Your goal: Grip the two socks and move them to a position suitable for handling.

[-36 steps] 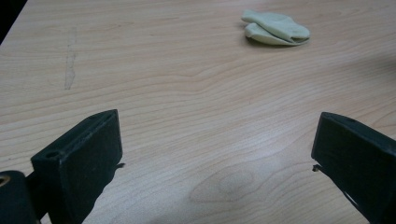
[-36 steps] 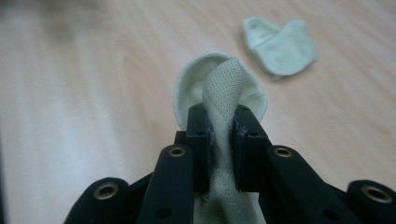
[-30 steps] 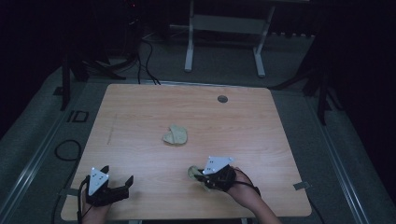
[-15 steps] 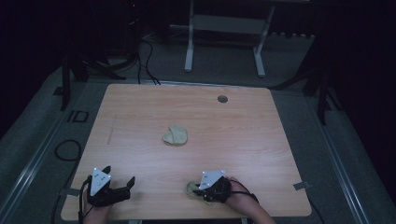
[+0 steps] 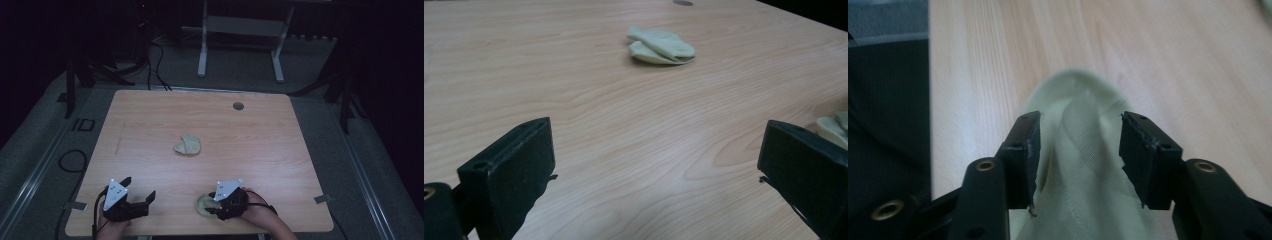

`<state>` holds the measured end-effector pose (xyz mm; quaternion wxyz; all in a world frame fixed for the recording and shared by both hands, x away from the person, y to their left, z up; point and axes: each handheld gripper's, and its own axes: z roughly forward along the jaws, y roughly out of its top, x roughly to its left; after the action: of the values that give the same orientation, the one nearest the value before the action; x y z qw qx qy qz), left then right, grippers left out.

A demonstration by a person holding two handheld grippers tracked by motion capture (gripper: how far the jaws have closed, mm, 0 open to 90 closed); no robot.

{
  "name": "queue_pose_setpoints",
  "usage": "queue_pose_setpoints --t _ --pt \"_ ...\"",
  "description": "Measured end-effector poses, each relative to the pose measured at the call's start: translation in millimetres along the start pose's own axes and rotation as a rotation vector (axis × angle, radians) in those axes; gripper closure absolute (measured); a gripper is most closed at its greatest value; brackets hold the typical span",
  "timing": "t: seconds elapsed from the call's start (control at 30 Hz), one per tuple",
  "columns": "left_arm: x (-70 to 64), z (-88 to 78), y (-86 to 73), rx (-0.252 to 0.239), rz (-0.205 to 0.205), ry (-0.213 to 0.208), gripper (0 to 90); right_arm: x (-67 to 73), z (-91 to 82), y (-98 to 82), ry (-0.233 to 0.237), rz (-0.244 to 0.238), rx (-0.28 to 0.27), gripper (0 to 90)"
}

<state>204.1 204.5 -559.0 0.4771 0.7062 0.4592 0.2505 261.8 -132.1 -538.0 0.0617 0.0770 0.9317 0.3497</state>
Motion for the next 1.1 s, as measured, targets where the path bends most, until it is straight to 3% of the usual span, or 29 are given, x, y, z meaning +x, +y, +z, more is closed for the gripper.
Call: queue_pose_setpoints --t 0.03,0.1,0.13,0.17,0.2,0.23,0.27,0.33,0.37,0.53,0.63,0.73,0.77,0.87,0.93,1.0,1.1 --pt "-4.8 2.3 4.2 0.027 -0.002 -0.048 4.7 -0.7 -6.1 2.8 -0.002 0.005 -0.016 47.8" --pt "-15.3 6.6 10.4 0.064 0.018 -0.097 6.1 -1.6 -25.6 12.0 -0.048 0.018 -0.039 49.5" --pt "-22.0 8.9 13.9 0.080 0.032 -0.125 6.3 -1.6 -25.6 12.0 -0.048 0.018 -0.039 49.5" --pt "-34.4 13.3 20.9 0.096 0.043 -0.201 8.9 -0.8 -35.3 17.1 -0.072 0.034 -0.048 52.8" --pt "-34.4 13.3 20.9 0.096 0.043 -0.201 14.4 0.6 -38.8 19.2 -0.081 0.044 -0.051 54.3" --pt "-40.4 15.4 23.7 0.097 0.046 -0.249 14.4 0.6 -38.8 19.2 -0.081 0.044 -0.051 54.3" --pt "-52.6 23.9 28.9 0.142 0.070 -0.325 15.8 6.4 -40.9 21.5 -0.091 0.026 -0.049 58.2" --pt "-52.6 23.9 28.9 0.142 0.070 -0.325 18.8 7.4 -40.1 21.6 -0.101 0.021 -0.036 58.2" --pt "-70.6 41.7 32.1 0.223 0.128 -0.395 26.0 6.7 -36.0 19.5 -0.096 0.021 -0.009 65.7" --pt "-80.8 67.1 31.5 0.301 0.168 -0.426 44.3 0.9 -24.2 15.6 -0.072 0.032 0.011 71.1" --pt "-82.3 77.3 32.2 0.330 0.176 -0.417 52.7 -8.8 -12.0 10.1 -0.119 0.049 0.076 71.5" --pt "-82.7 80.0 32.3 0.334 0.173 -0.418 58.8 -16.1 -7.1 3.7 -0.090 0.090 0.077 71.2" --pt "-85.5 87.7 31.4 0.367 0.179 -0.436 62.5 -18.9 -2.3 -1.9 -0.063 0.111 0.089 64.6" --pt "-89.7 94.2 29.0 0.397 0.204 -0.427 72.2 -19.1 4.7 -8.4 -0.055 0.109 0.133 63.4" --pt "-91.9 96.6 28.3 0.404 0.207 -0.420 78.7 -20.6 4.5 -10.2 -0.038 0.132 0.126 68.2" --pt "-93.0 98.0 28.5 0.402 0.198 -0.426 86.3 -21.3 3.9 -10.7 -0.030 0.136 0.128 78.4" --pt "-94.7 98.5 30.0 0.406 0.207 -0.419 88.2 -19.9 1.8 -10.4 -0.057 0.119 0.124 82.3"
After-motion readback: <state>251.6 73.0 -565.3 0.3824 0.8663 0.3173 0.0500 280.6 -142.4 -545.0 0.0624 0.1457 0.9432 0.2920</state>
